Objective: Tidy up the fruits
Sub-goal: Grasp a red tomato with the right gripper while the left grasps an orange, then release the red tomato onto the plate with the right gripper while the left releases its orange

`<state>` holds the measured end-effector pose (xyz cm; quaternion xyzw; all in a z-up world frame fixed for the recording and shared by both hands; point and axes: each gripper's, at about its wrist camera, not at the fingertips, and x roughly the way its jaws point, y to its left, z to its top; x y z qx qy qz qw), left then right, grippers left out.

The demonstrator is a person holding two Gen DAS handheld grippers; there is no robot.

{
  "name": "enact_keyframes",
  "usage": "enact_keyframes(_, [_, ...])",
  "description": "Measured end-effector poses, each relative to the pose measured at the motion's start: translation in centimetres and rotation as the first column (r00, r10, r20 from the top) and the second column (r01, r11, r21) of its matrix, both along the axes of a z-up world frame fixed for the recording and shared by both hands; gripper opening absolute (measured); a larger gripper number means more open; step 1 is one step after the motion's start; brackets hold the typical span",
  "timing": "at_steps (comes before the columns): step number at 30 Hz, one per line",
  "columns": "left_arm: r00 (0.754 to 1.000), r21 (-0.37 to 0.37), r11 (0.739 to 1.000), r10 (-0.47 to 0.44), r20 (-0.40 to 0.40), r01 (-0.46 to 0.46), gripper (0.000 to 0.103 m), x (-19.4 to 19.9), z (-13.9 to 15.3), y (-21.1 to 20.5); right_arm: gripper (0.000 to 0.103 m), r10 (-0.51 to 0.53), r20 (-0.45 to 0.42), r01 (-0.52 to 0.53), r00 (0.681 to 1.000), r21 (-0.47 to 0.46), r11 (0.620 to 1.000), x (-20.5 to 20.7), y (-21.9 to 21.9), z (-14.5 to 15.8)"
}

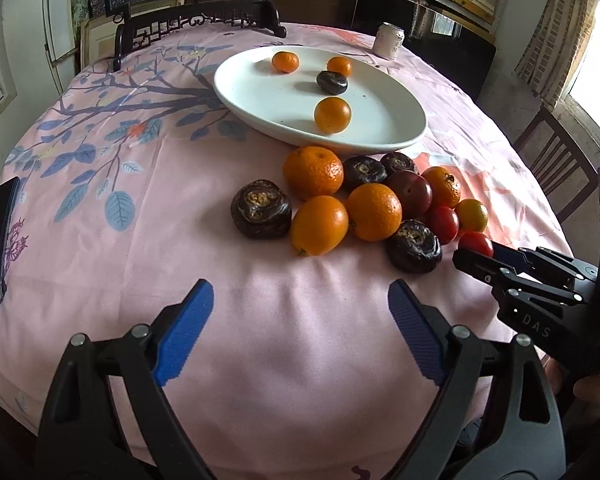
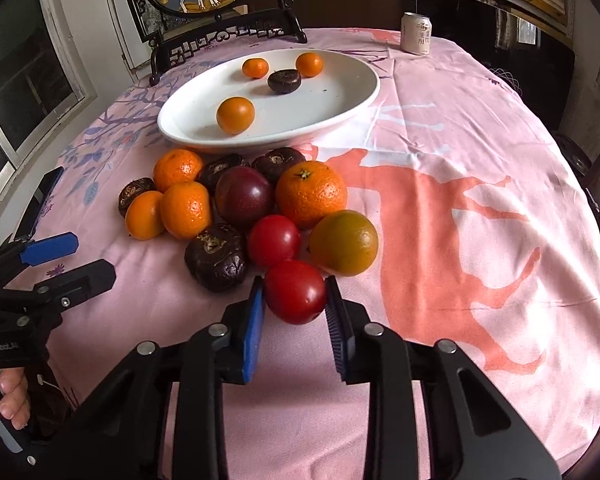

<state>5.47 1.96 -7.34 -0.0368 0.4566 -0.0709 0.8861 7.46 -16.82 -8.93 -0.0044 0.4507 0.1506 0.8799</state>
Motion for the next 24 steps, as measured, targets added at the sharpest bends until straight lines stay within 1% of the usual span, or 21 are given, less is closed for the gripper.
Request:
enact_keyframes(2, [1.000,-0.002,1.000,-0.022,-0.008,0.022,0.076,0.4,-0.3,-0.6,0.030,0.001,0.001,-0.001,1.000,0.006,1.000,-0.4,-0.2,0.2])
enact_keyframes(4, [0.999,-0.010,0.999,-0.032,-0.024,0.032,0.068,1.0,-0.8,-1.1,0.030,-0.003,-0.001,0.003,1.000,0.012,1.000,-0.6,-0.5,0.2])
enact_keyframes(5, [0.999,-0.017,0.999,-0.031,-0.034,0.031,0.061,1.4,-1.1,-1.1,0.030,-0.007,-0.002,0.007,1.000,0.016,1.000,-0.7,-0.7,0.3])
enact_keyframes(6, [0.999,-0.028,0.999,-0.030,-0.040,0.029,0.057,1.8,-1.4,-1.1,0.030,-0.011,-0.003,0.011,1.000,0.019,1.000,-0.7,-0.9,0.2])
enact_keyframes(7, [0.998,-0.031,0.999,-0.026,-0.048,0.025,0.049,2.3,-1.7,-1.1,0.030,-0.016,-0.004,0.016,1.000,0.022,1.000,-0.7,-1.1,0.2])
enact_keyframes(8, [0.998,-0.029,0.999,-0.020,-0.052,0.019,0.043,2.7,-2.0,-1.1,0.030,-0.020,-0.006,0.020,1.000,0.027,0.999,-0.7,-1.3,0.2])
enact_keyframes(9, [0.999,-0.023,1.000,-0.014,-0.035,0.013,0.042,3.0,-1.9,-1.1,0.030,-0.024,-0.009,0.024,1.000,0.033,0.999,-0.7,-1.5,0.2])
enact_keyframes(12, [0.999,-0.027,0.999,-0.018,-0.026,0.018,0.042,4.2,-2.0,-1.1,0.030,-0.031,-0.013,0.031,0.999,0.044,0.999,-0.7,-1.9,0.2])
enact_keyframes(16, [1.000,-0.028,0.999,-0.016,-0.019,0.015,0.037,5.1,-1.9,-1.1,0.030,-0.031,-0.016,0.032,0.999,0.049,0.998,-0.7,-2.0,0.2])
enact_keyframes(20, [1.000,-0.037,0.999,-0.017,-0.020,0.017,0.037,4.8,-1.9,-1.0,0.030,-0.023,-0.014,0.024,1.000,0.051,0.998,-0.8,-1.6,0.3])
enact_keyframes(24, [1.000,-0.062,0.998,-0.013,-0.028,0.011,0.037,3.8,-1.6,-0.4,0.030,-0.008,-0.005,0.008,1.000,0.056,0.998,-1.0,-1.1,0.7])
